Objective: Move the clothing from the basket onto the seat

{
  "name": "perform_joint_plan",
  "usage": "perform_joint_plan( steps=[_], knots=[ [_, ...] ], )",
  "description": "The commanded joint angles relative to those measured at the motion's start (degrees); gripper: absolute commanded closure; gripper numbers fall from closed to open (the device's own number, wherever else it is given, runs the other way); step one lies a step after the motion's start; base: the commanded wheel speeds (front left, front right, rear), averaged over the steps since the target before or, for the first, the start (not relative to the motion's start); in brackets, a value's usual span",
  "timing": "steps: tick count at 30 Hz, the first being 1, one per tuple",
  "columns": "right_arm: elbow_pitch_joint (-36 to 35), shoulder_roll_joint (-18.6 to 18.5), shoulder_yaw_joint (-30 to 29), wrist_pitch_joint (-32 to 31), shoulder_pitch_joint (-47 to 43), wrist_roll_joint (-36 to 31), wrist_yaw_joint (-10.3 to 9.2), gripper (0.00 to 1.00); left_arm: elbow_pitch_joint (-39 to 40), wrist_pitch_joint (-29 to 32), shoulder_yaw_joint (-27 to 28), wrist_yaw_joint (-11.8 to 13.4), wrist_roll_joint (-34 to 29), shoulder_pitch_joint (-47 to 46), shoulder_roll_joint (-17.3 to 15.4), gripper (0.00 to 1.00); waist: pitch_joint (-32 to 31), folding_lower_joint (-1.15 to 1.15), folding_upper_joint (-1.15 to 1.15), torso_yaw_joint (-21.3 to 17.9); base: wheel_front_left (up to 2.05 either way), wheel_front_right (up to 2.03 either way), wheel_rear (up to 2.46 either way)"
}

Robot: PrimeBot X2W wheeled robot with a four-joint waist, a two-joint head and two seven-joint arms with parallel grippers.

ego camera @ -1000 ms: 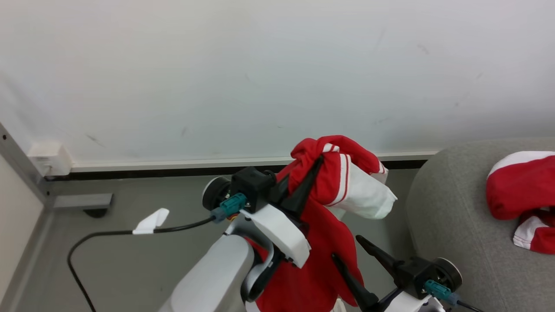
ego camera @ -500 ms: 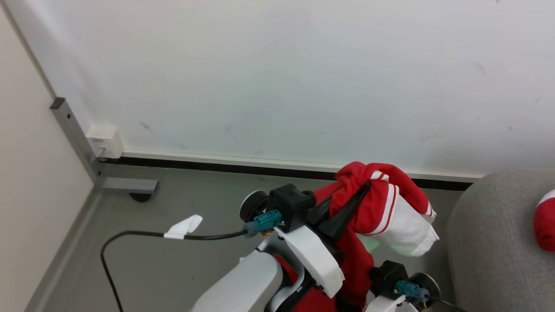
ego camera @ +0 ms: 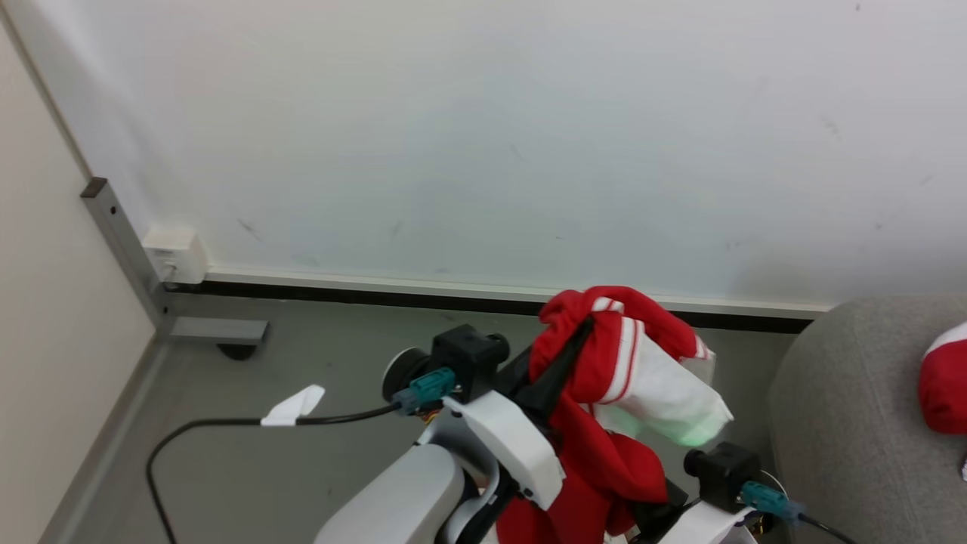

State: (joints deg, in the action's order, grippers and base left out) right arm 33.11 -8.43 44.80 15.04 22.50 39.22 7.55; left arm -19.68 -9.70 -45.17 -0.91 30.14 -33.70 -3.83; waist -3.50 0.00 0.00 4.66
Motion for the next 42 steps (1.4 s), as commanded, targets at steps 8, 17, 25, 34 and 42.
perform_joint_plan(
  steps=[8, 17, 25, 34, 42],
  knots=[
    [-12.34, -1.93, -11.27, 0.17, -5.71, -2.96, -0.13, 1.0, -1.18, -1.83, 0.62, 0.49, 1.54, 2.96, -1.25, 0.24, 1.49, 0.0, 0.0, -5.43, 0.0, 0.0, 0.0],
    [-20.01, -4.0, -21.36, 0.19, -7.71, -5.76, -0.13, 1.0, 1.43, -3.9, -0.96, -0.47, -0.11, 4.08, -1.9, 0.0, 3.05, 0.0, 0.0, -14.56, 0.0, 0.0, 0.0],
    [-24.43, -6.54, -26.82, 0.18, -8.82, -6.78, -0.13, 1.0, 3.24, -4.71, -2.71, -1.7, -2.03, 4.52, -2.81, 0.0, 4.01, 0.0, 0.0, -24.06, 0.0, 0.0, 0.0],
    [-29.49, -8.11, -29.0, 0.19, -11.09, -5.17, -0.13, 1.0, 2.94, -5.29, -3.87, -2.4, -3.85, 5.0, -3.64, 0.0, 5.11, 0.0, 0.0, -34.0, 0.0, 0.0, 0.0],
    [-32.78, -8.44, -31.06, 0.19, -12.71, -4.71, -0.13, 1.0, 1.3, -5.5, -5.18, -3.88, -4.97, 3.06, -2.64, 0.0, 7.12, 0.0, 0.0, -35.61, 0.0, 0.0, 0.0]
  ],
)
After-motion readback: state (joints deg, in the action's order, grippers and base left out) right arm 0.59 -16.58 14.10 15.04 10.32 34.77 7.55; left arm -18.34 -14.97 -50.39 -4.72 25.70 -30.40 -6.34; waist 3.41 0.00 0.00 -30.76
